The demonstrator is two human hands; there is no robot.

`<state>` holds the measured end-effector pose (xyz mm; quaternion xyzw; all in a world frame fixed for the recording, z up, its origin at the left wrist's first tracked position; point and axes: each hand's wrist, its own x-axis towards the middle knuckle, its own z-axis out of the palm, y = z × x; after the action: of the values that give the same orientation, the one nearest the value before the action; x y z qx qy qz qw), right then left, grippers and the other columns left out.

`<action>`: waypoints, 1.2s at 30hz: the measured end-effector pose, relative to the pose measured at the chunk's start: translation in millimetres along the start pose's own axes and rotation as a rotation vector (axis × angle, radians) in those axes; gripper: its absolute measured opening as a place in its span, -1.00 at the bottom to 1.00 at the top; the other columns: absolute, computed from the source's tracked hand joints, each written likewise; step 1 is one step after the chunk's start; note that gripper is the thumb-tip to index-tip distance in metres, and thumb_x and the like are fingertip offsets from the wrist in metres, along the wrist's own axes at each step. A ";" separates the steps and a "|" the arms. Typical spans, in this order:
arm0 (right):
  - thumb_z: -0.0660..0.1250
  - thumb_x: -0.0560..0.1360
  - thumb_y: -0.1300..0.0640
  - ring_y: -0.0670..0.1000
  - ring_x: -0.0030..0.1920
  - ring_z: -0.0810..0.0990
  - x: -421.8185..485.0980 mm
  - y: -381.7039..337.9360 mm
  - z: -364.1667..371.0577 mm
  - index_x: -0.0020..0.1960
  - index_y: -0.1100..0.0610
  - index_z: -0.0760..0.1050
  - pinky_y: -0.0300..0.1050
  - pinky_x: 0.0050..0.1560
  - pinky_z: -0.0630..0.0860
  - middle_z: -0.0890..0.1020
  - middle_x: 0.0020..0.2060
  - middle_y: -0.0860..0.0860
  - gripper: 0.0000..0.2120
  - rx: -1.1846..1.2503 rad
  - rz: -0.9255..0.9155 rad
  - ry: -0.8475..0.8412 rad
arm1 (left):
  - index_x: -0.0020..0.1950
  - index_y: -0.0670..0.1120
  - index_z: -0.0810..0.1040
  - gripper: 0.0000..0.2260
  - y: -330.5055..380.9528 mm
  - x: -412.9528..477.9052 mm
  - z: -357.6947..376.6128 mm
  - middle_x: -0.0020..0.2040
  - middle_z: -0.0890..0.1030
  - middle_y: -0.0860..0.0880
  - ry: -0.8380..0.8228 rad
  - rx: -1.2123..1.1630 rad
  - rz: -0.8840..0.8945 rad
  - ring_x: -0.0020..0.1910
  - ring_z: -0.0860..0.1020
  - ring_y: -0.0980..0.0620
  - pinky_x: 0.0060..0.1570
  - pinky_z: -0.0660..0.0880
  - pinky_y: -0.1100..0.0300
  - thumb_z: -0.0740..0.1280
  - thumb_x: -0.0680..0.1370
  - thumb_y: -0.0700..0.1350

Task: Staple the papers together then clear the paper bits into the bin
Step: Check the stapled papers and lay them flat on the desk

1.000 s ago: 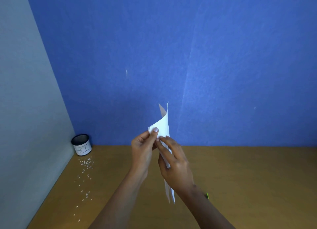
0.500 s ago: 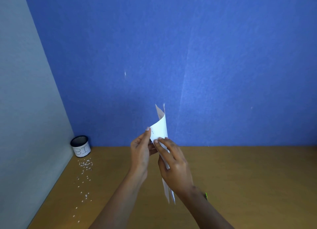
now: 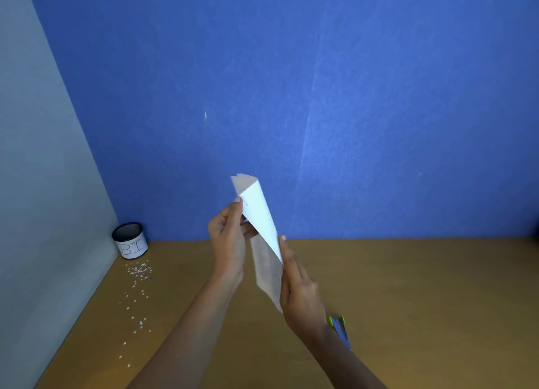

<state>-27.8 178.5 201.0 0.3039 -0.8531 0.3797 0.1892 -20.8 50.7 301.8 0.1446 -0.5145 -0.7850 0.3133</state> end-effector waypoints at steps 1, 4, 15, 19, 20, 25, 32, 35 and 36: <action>0.07 0.58 0.30 0.10 0.09 0.59 -6.8 5.8 2.6 0.46 -0.29 -0.20 -0.05 -0.18 0.51 0.44 0.37 -0.05 -0.28 -0.008 0.075 -0.056 | -0.22 -0.13 0.57 -0.74 1.8 2.0 0.4 -0.35 0.61 -0.01 0.018 -0.014 0.014 -0.39 0.60 0.07 -0.38 0.54 0.23 0.23 0.61 -0.08; 0.02 0.61 0.22 0.22 -0.21 0.61 -27.8 24.7 11.2 0.42 -0.35 -0.18 -0.02 -0.29 0.49 0.63 0.07 0.13 -0.36 -0.048 0.266 -0.203 | -0.20 -0.08 0.60 -0.76 5.9 8.1 0.4 -0.35 0.61 0.03 0.059 -0.049 0.050 -0.39 0.59 0.11 -0.37 0.55 0.27 0.24 0.61 -0.08; -0.02 0.64 0.18 -0.07 -0.51 0.49 -50.9 45.5 14.6 0.29 -0.05 0.37 -0.09 -0.44 0.45 0.52 -0.52 0.02 -0.67 0.206 0.459 -0.114 | 0.21 -0.04 0.56 -0.70 -22.9 24.6 -10.3 0.08 0.65 0.00 -0.187 0.111 0.063 0.00 0.66 0.05 0.03 0.57 0.17 0.22 0.59 0.07; 0.00 0.64 0.25 -0.11 -0.61 0.37 -50.2 50.4 5.3 0.13 0.09 0.46 -0.23 -0.55 0.34 0.43 -0.63 -0.01 -0.73 0.298 0.536 -0.084 | 0.32 0.13 0.43 -0.57 -74.4 32.6 -39.5 0.33 0.47 0.11 -0.431 0.449 0.012 0.34 0.43 0.10 0.33 0.37 0.12 0.31 0.48 0.21; 0.01 0.64 0.26 -0.09 -0.61 0.36 -50.1 53.8 3.2 0.11 0.11 0.46 -0.23 -0.56 0.34 0.43 -0.62 -0.01 -0.74 0.337 0.574 -0.077 | 0.38 0.14 0.37 -0.50 -90.5 31.8 -49.9 0.39 0.40 0.12 -0.461 0.576 -0.022 0.40 0.35 0.11 0.34 0.32 0.14 0.32 0.46 0.20; 0.07 0.64 0.23 -0.02 -0.59 0.37 -51.6 83.0 -2.7 0.11 0.19 0.44 -0.17 -0.55 0.32 0.45 -0.52 0.10 -0.82 0.529 0.771 -0.040 | 0.56 -0.07 -0.04 -0.15 -139.2 20.4 -82.1 0.56 0.03 -0.06 -0.318 0.917 -0.174 0.52 0.10 -0.04 0.46 0.16 0.00 0.39 0.47 0.14; 0.06 0.65 0.20 -0.04 -0.55 0.34 -50.5 111.6 -13.4 0.15 0.21 0.42 -0.19 -0.50 0.30 0.42 -0.51 0.02 -0.80 0.632 0.851 -0.166 | 0.36 -0.07 0.33 -0.48 -162.7 16.5 -84.8 0.13 0.58 -0.02 -0.430 0.688 -0.506 -0.01 0.63 0.00 -0.20 0.60 0.09 0.38 0.49 0.10; 0.04 0.65 0.19 -0.07 -0.53 0.37 -49.0 122.7 -11.9 0.17 0.12 0.42 -0.21 -0.51 0.31 0.45 -0.41 0.06 -0.80 0.626 0.904 -0.214 | 0.24 -0.07 0.39 -0.68 -168.7 10.1 -76.3 -0.01 0.61 -0.10 -0.458 0.674 -0.468 -0.25 0.67 -0.12 -0.49 0.51 0.14 0.36 0.54 -0.04; 0.03 0.65 0.20 -0.08 -0.53 0.37 -47.9 126.7 -10.2 0.18 0.11 0.40 -0.21 -0.51 0.31 0.45 -0.39 0.07 -0.79 0.622 0.927 -0.219 | 0.24 -0.07 0.39 -0.69 -173.4 10.5 -75.5 -0.02 0.62 -0.12 -0.452 0.670 -0.474 -0.30 0.67 -0.15 -0.52 0.51 0.14 0.36 0.55 -0.07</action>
<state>-75.2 270.9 113.5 -0.0234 -0.7598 0.6228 -0.1853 -46.8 37.5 114.7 0.1769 -0.7476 -0.6375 -0.0583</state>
